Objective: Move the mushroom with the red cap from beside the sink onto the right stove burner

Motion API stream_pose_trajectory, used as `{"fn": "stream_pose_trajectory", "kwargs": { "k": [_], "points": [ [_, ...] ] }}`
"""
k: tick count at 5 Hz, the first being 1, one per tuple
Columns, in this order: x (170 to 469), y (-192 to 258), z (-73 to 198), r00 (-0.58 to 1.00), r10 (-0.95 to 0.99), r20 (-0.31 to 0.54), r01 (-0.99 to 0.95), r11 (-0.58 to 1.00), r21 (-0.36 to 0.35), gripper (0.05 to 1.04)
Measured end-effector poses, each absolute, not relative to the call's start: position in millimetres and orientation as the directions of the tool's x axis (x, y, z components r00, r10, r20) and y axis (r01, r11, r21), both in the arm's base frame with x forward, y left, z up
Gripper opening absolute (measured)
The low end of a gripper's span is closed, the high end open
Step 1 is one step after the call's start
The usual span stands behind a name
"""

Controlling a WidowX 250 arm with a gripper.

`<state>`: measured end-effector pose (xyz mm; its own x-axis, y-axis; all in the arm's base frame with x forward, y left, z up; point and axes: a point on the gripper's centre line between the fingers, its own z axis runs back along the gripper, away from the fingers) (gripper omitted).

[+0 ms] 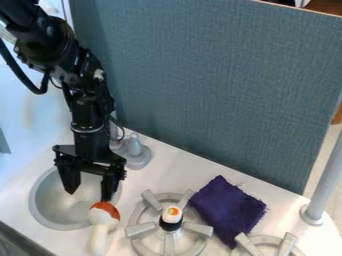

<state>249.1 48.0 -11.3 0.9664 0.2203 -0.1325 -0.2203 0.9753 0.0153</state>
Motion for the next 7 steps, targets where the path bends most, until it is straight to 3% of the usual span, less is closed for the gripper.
{"fn": "stream_pose_trajectory", "kwargs": {
  "k": [1,4,7],
  "points": [
    [244,47,-19,0.962,0.221,-0.158,-0.221,0.975,0.015,1.001],
    [231,27,-57,0.981,0.187,-0.059,-0.188,0.982,-0.015,1.001],
    [233,42,-73,0.957,0.288,0.010,-0.287,0.946,0.151,1.001]
  ]
}}
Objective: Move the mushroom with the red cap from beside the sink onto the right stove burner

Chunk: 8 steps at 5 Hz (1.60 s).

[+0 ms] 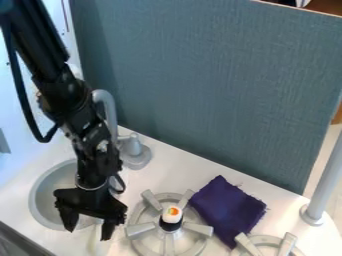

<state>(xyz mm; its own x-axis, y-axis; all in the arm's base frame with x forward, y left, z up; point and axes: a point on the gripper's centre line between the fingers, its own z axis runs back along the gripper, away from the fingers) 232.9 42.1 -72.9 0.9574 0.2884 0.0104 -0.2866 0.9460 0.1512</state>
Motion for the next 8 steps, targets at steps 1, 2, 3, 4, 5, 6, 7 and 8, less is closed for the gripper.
{"fn": "stream_pose_trajectory", "kwargs": {
  "k": [1,2,3,4,5,6,7,8],
  "points": [
    [237,47,-81,0.950,0.313,0.012,-0.309,0.930,0.196,1.001],
    [241,49,-89,0.947,0.321,-0.006,-0.313,0.927,0.207,1.001],
    [241,47,-94,0.943,0.333,-0.022,-0.322,0.926,0.199,1.001],
    [237,43,-99,0.946,0.319,-0.053,-0.304,0.935,0.182,1.001],
    [234,43,-112,0.946,0.312,-0.091,-0.290,0.937,0.195,1.000],
    [239,45,-119,0.943,0.316,-0.104,-0.291,0.935,0.205,0.961],
    [245,43,-121,0.941,0.321,-0.109,-0.297,0.935,0.193,0.824],
    [242,38,-121,0.941,0.308,-0.137,-0.287,0.945,0.155,0.530]
  ]
}}
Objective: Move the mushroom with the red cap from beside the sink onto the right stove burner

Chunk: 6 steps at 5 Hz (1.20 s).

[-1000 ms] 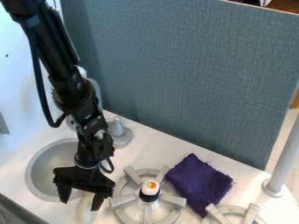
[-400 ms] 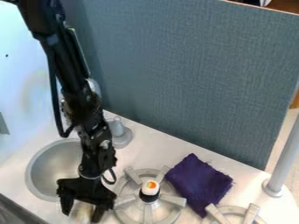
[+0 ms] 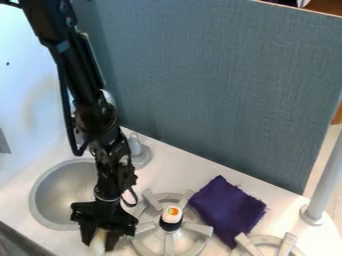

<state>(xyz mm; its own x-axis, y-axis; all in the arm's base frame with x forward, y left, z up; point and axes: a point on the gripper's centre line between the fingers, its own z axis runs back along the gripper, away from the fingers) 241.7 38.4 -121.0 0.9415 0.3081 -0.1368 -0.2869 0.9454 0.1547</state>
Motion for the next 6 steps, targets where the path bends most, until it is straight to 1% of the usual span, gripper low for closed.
{"fn": "stream_pose_trajectory", "kwargs": {
  "k": [1,2,3,4,5,6],
  "points": [
    [235,41,-103,0.940,0.282,-0.194,-0.272,0.959,0.078,0.386],
    [232,44,-85,0.926,0.324,-0.191,-0.310,0.945,0.102,0.335],
    [239,37,-48,0.929,0.353,-0.108,-0.345,0.935,0.088,0.333],
    [246,8,-15,0.957,0.282,-0.062,-0.281,0.959,0.028,0.333],
    [247,-27,-1,0.980,0.192,-0.049,-0.193,0.981,-0.023,0.333],
    [254,-67,4,0.995,0.093,-0.024,-0.094,0.994,-0.055,0.333]
  ]
}}
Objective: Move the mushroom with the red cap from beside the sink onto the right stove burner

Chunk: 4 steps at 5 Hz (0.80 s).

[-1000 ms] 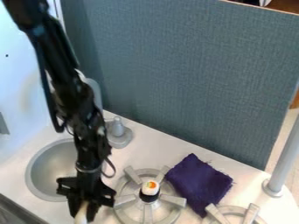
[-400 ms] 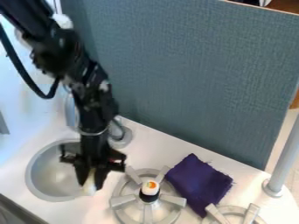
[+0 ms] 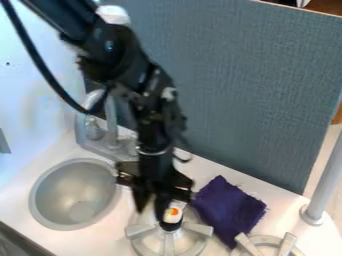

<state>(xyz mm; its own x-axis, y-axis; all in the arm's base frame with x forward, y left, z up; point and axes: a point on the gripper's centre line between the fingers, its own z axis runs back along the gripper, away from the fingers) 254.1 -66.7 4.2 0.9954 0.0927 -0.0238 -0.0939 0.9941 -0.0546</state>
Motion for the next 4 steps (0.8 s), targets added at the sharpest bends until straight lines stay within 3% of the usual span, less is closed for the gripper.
{"fn": "stream_pose_trajectory", "kwargs": {
  "k": [1,2,4],
  "points": [
    [265,-102,-9,0.997,0.056,-0.052,-0.058,0.997,-0.043,0.333],
    [266,-115,-3,0.998,0.016,-0.057,-0.017,1.000,-0.018,0.333],
    [273,-176,-27,0.991,-0.053,-0.120,0.052,0.999,-0.011,0.333]
  ]
}}
